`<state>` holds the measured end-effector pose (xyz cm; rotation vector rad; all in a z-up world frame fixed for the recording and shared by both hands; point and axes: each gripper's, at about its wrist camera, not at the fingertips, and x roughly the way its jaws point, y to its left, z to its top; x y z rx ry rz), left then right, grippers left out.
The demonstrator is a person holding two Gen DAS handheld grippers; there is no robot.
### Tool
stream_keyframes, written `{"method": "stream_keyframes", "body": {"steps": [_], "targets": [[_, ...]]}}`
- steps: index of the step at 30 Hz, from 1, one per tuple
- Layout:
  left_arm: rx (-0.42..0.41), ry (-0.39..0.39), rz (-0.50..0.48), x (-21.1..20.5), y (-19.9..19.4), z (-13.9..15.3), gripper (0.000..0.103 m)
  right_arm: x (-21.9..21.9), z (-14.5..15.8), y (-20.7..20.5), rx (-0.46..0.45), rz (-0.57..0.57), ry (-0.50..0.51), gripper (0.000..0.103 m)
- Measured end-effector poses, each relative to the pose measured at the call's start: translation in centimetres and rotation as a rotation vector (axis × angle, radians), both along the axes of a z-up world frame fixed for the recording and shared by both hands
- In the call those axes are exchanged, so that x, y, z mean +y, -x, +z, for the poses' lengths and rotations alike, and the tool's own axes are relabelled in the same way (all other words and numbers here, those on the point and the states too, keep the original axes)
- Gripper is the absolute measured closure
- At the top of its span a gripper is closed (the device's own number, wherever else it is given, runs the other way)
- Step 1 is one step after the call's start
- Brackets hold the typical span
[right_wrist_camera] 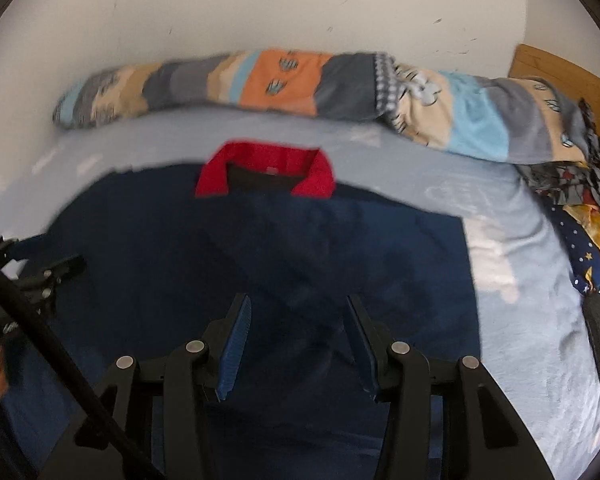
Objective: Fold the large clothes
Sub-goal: 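Lay the sleeve across the jacket front and open the left gripper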
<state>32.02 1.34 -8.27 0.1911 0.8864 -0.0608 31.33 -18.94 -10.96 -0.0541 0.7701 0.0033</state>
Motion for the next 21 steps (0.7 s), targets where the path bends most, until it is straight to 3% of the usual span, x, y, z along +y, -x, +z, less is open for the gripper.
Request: {"method": "stream_keyframes", "body": {"steps": [2, 4, 7, 8, 12, 16, 17, 20, 21], "targets": [[0.037, 0.025, -0.006, 0.6, -0.4, -1.8, 0.041, 0.1, -2.2, -0.8, 0.081, 0.002, -0.018, 0.051], [0.039, 0.048, 0.002, 0.7, -0.6, -1.6, 0.039, 0.2, -4.6, -1.5, 0.174, 0.020, -0.026, 0.051], [0.002, 0.038, 0.006, 0.5, -0.5, -0.1, 0.039, 0.8, -4.2, -1.2, 0.158, 0.023, 0.011, 0.051], [-0.057, 0.043, 0.008, 0.6, -0.1, 1.1, 0.039, 0.9, -3.4, -0.9, 0.130, 0.029, -0.010, 0.051], [-0.102, 0.023, 0.029, 1.2, -1.3, 2.7, 0.038, 1.2, -1.0, -0.5, 0.030, 0.023, -0.033, 0.051], [-0.008, 0.002, 0.067, 2.7, -2.5, -0.3, 0.036, 0.4, -3.7, -1.8, 0.134, -0.002, -0.027, 0.051], [-0.011, 0.008, 0.069, 3.0, -2.3, -0.8, 0.034, 0.3, -4.6, -2.3, 0.172, 0.000, -0.032, 0.051], [-0.045, -0.031, 0.062, 2.6, -1.9, -0.1, 0.034, 0.7, -4.2, -2.2, 0.154, 0.023, 0.009, 0.053], [-0.102, -0.014, 0.067, 2.6, -1.1, 0.9, 0.034, 0.9, -3.5, -1.8, 0.129, 0.024, 0.015, 0.053]]}}
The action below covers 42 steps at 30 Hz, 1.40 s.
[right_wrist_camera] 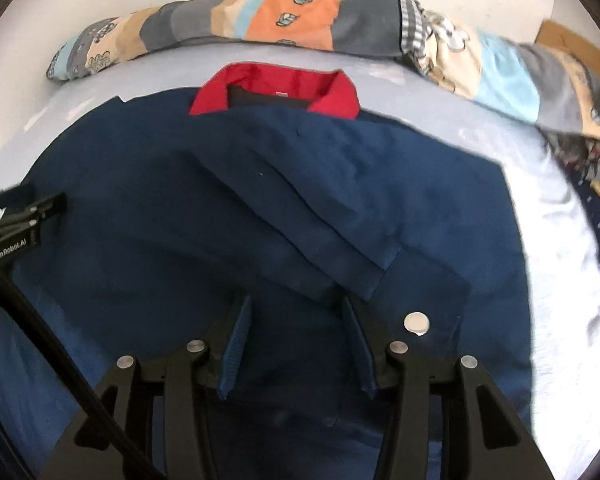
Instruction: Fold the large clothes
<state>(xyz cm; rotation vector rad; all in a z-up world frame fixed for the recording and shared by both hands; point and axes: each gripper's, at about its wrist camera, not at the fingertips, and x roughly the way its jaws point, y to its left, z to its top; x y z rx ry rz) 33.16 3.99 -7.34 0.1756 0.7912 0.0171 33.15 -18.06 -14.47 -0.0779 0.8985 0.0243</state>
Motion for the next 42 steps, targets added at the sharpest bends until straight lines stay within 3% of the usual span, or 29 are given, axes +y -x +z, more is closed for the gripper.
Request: {"method": "stream_keyframes", "body": {"steps": [4, 6, 9, 12, 16, 18, 20, 22, 25, 27, 30, 32, 36, 38, 40, 42], "targets": [[-0.090, 0.042, -0.030, -0.5, 2.1, 2.7, 0.028, 0.9, 2.5, 1.8, -0.087, 0.025, 0.033, 0.047], [-0.080, 0.013, -0.052, -0.9, 2.7, 2.3, 0.026, 0.9, 2.0, 2.2, -0.067, 0.025, 0.013, 0.046], [-0.002, -0.005, -0.072, -1.2, 3.6, 0.9, 0.026, 0.5, -0.6, 1.7, 0.055, 0.034, 0.026, 0.046], [-0.069, -0.013, -0.069, -1.2, 6.0, 1.9, 0.026, 0.2, 0.9, 3.2, 0.016, 0.051, 0.016, 0.047], [-0.148, -0.012, -0.098, -1.2, 10.3, 3.9, 0.025, -0.5, 5.4, 7.8, -0.121, 0.091, -0.060, 0.046], [-0.136, 0.022, -0.123, -0.4, 12.8, 4.5, 0.025, -1.2, 6.9, 10.6, -0.165, 0.097, -0.091, 0.040], [-0.115, 0.073, -0.121, 1.0, 15.1, 4.4, 0.017, -1.9, 7.7, 14.0, -0.197, 0.107, -0.127, 0.035], [-0.047, 0.127, -0.112, 2.9, 17.5, 3.7, 0.017, -3.1, 8.0, 17.7, -0.201, 0.128, -0.167, 0.032], [0.019, 0.183, -0.059, 5.6, 20.9, 2.1, 0.017, -4.7, 7.4, 22.0, -0.178, 0.169, -0.193, 0.029], [0.053, 0.236, 0.016, 8.0, 23.6, 0.6, 0.017, -5.8, 6.4, 24.7, -0.107, 0.260, -0.171, 0.028], [0.093, 0.281, 0.114, 10.2, 25.9, -1.1, 0.017, -7.9, 4.5, 27.0, -0.017, 0.308, -0.109, 0.027], [0.134, 0.317, 0.169, 11.8, 26.6, -2.1, 0.017, -9.9, 3.0, 27.5, 0.063, 0.283, -0.185, 0.027], [0.223, 0.356, 0.266, 14.4, 26.6, -4.1, 0.017, -13.1, 1.5, 26.6, 0.122, 0.249, -0.331, 0.027], [0.280, 0.415, 0.253, 15.0, 26.5, -4.9, 0.017, -14.2, 0.1, 25.9, 0.166, 0.211, -0.330, 0.027], [0.269, 0.426, 0.256, 15.3, 26.6, -4.7, 0.017, -14.8, -1.4, 25.4, 0.235, 0.203, -0.412, 0.027], [0.290, 0.486, 0.237, 15.7, 26.5, -5.2, 0.017, -14.5, -1.6, 25.3, 0.256, 0.211, -0.393, 0.027]]}}
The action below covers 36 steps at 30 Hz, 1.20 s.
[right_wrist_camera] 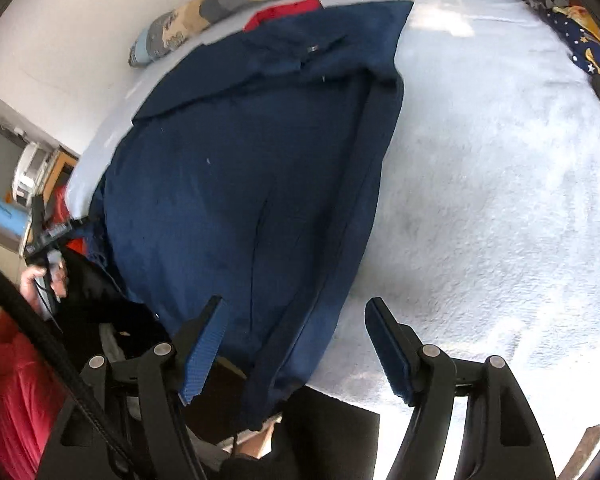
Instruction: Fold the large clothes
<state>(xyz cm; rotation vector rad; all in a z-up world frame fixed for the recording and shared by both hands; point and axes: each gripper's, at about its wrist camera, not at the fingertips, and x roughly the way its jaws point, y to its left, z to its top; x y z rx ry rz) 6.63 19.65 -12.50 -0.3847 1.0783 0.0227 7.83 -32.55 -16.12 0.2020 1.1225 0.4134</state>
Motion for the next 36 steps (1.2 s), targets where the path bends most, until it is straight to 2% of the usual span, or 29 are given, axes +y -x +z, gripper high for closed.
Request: {"method": "stream_keyframes", "body": {"steps": [5, 8, 10, 11, 15, 17, 19, 21, 22, 23, 24, 26, 27, 28, 31, 33, 34, 35, 36], "targets": [[0.026, -0.009, -0.068, -1.6, -0.5, -0.6, 0.017, 0.3, -0.8, -0.4, 0.023, 0.013, 0.039, 0.027], [0.004, -0.065, -0.131, -2.8, -0.3, 0.1, 0.017, 0.4, -1.3, -0.5, 0.039, 0.016, 0.044, 0.027], [0.004, -0.136, -0.146, -3.7, -0.2, 0.4, 0.017, 0.4, -1.0, -0.5, 0.033, 0.011, 0.059, 0.027], [0.009, -0.141, -0.147, -3.9, -0.1, 0.4, 0.016, 0.2, -1.0, -0.6, 0.039, 0.008, 0.057, 0.027], [0.103, -0.117, -0.141, -4.6, 0.0, -0.4, 0.015, 0.2, -1.5, -1.0, 0.071, -0.010, 0.084, 0.022], [0.105, -0.143, -0.142, -5.1, 0.2, -0.4, 0.015, 0.5, -1.9, -1.2, 0.090, -0.017, 0.090, 0.022], [0.131, -0.116, -0.153, -5.4, -0.1, -1.0, 0.015, 1.0, -2.2, -1.4, 0.113, -0.022, 0.062, 0.019], [0.147, -0.112, -0.158, -5.7, -0.5, -1.6, 0.015, 1.9, -2.9, -1.8, 0.148, -0.039, 0.077, 0.017], [0.158, -0.116, -0.167, -5.9, -0.8, -1.8, 0.021, 2.3, -3.3, -1.9, 0.165, -0.060, 0.087, 0.016], [0.160, -0.098, -0.180, -6.1, -1.1, -1.9, 0.037, 3.3, -3.8, -1.9, 0.199, -0.075, 0.086, 0.016], [0.156, -0.088, -0.194, -6.4, -1.1, -1.9, 0.039, 4.1, -4.2, -1.7, 0.222, -0.098, 0.095, 0.021], [0.131, -0.121, -0.224, -6.9, -0.9, -1.7, 0.047, 5.7, -4.8, -0.7, 0.251, -0.158, 0.079, 0.034], [0.124, -0.131, -0.231, -7.0, -0.8, -1.7, 0.047, 6.4, -5.0, -0.1, 0.246, -0.202, 0.126, 0.041], [0.118, -0.137, -0.237, -7.1, -0.6, -1.6, 0.049, 7.1, -5.0, 0.9, 0.216, -0.284, 0.177, 0.044], [0.132, -0.137, -0.240, -7.0, 0.0, -1.3, 0.053, 8.3, -4.9, 2.5, 0.181, -0.403, 0.244, 0.045], [0.123, -0.143, -0.226, -6.6, 0.5, -0.9, 0.053, 8.8, -5.0, 3.7, 0.157, -0.501, 0.241, 0.044], [0.125, -0.169, -0.216, -6.5, 0.8, -0.8, 0.042, 9.1, -5.2, 3.9, 0.167, -0.526, 0.252, 0.044], [0.130, -0.193, -0.201, -6.5, 0.9, -0.9, 0.028, 8.8, -5.2, 4.2, 0.162, -0.584, 0.221, 0.042], [0.141, -0.215, -0.179, -6.2, 0.9, -1.0, 0.023, 8.8, -5.3, 4.7, 0.158, -0.645, 0.188, 0.039]]}}
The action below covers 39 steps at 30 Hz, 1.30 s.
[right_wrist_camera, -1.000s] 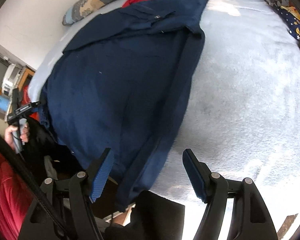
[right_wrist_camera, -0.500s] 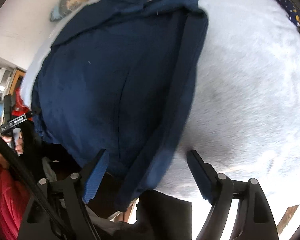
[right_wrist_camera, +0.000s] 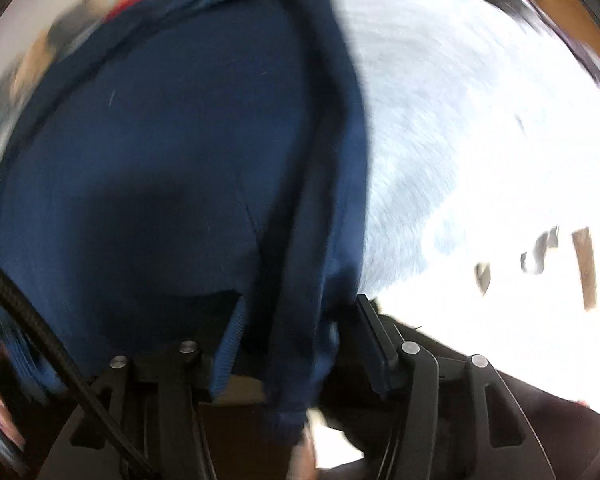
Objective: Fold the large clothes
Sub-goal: 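Fold the jacket side over toward the collar line with both grippers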
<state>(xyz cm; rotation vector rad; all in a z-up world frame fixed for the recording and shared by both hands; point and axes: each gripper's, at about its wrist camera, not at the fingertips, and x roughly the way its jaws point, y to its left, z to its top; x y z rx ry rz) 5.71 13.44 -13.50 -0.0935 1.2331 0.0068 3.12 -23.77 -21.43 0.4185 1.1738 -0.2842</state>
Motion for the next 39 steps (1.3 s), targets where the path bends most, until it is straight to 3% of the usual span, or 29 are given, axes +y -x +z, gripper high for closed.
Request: {"method": "stream_keyframes", "body": {"steps": [3, 5, 9, 10, 12, 14, 17, 24, 31, 39], "targets": [[0.009, 0.053, 0.017, 0.6, 0.0, 0.0, 0.023, 0.7, -0.5, 1.2, -0.044, -0.104, 0.006, 0.032], [0.027, 0.035, 0.023, 0.5, 0.0, -0.3, 0.022, 0.8, -0.6, 1.8, -0.060, -0.158, -0.007, 0.031], [0.054, 0.080, 0.049, 1.6, -0.1, -0.5, 0.023, 0.2, -0.9, 3.1, -0.089, -0.173, -0.017, 0.033], [0.052, 0.097, 0.044, 1.5, 0.0, -0.5, 0.036, 0.2, -0.8, 3.2, -0.114, -0.158, -0.037, 0.040], [0.037, 0.101, 0.026, 1.6, 0.4, -0.3, 0.054, 0.8, -0.4, 3.5, -0.141, -0.104, -0.066, 0.080], [0.026, 0.109, 0.011, 1.5, 0.6, 0.0, 0.068, 1.9, -0.1, 3.7, -0.136, -0.066, -0.069, 0.095], [0.015, 0.171, 0.048, 2.9, 0.9, 0.6, 0.082, 1.1, 0.8, 4.7, -0.171, -0.073, -0.149, 0.095], [-0.057, 0.250, -0.034, 3.2, 2.8, 3.1, 0.084, 0.9, 6.5, 6.7, -0.294, 0.042, -0.164, 0.096], [-0.187, 0.380, -0.105, 5.1, 2.3, 8.6, 0.087, -2.5, 9.8, 8.0, -0.422, 0.119, -0.307, 0.096], [-0.343, 0.361, -0.103, 6.6, -2.7, 13.6, 0.096, -7.1, 14.3, 5.6, -0.557, 0.164, -0.328, 0.096]]}}
